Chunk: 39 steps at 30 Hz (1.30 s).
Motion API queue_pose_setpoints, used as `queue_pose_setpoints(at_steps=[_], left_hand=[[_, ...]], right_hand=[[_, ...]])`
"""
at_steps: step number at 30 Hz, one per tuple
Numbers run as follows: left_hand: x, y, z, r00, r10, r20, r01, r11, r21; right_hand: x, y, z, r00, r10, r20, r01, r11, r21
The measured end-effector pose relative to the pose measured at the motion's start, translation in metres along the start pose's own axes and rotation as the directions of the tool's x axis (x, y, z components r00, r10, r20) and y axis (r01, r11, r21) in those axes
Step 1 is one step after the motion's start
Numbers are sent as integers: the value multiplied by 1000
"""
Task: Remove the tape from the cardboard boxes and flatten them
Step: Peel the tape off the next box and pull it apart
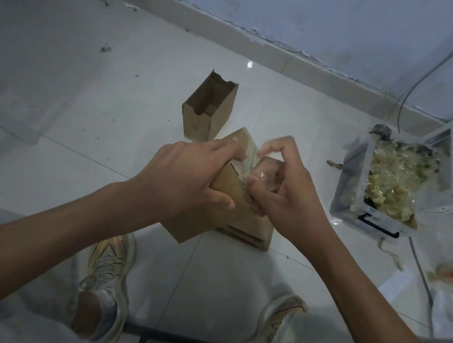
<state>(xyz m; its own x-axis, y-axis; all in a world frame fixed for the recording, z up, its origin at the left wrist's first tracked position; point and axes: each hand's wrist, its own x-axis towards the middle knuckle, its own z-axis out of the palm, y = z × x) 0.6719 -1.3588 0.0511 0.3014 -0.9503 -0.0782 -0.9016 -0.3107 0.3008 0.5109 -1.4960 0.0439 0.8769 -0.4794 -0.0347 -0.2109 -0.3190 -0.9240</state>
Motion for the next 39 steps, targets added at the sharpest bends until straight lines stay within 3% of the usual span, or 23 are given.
queue_pose_setpoints(at_steps=[6,10,13,16,22,28,33,36,39], left_hand=[[4,-3,-5,998,3,-56,-4,1000,-25],[6,-1,-4,999,43,19,-44,996,79],[6,1,0,995,74,62,-82,988,130],[5,1,-2,992,114,60,-118,991,63],[5,6,-25,989,129,77,-129,992,-2],[8,4,-44,983,63,175,-53,997,-63],[11,1,-56,967,79,243,3,947,-320],[15,-3,-61,969,64,238,39,913,-406],[18,-10,-60,994,-21,110,66,902,-427]], right_hand=[[11,1,-6,973,-213,91,232,893,-385],[18,-2,-13,954,-131,269,259,811,-525],[19,-3,-20,925,-50,376,226,868,-442],[16,-7,-27,900,-3,436,157,935,-318],[6,-11,-32,906,-34,422,62,997,-53],[1,-16,-31,914,-108,392,95,994,52],[5,-20,-33,922,-119,370,59,984,170],[9,-19,-29,950,-50,308,-21,975,222],[13,-18,-24,983,101,152,-145,937,318]])
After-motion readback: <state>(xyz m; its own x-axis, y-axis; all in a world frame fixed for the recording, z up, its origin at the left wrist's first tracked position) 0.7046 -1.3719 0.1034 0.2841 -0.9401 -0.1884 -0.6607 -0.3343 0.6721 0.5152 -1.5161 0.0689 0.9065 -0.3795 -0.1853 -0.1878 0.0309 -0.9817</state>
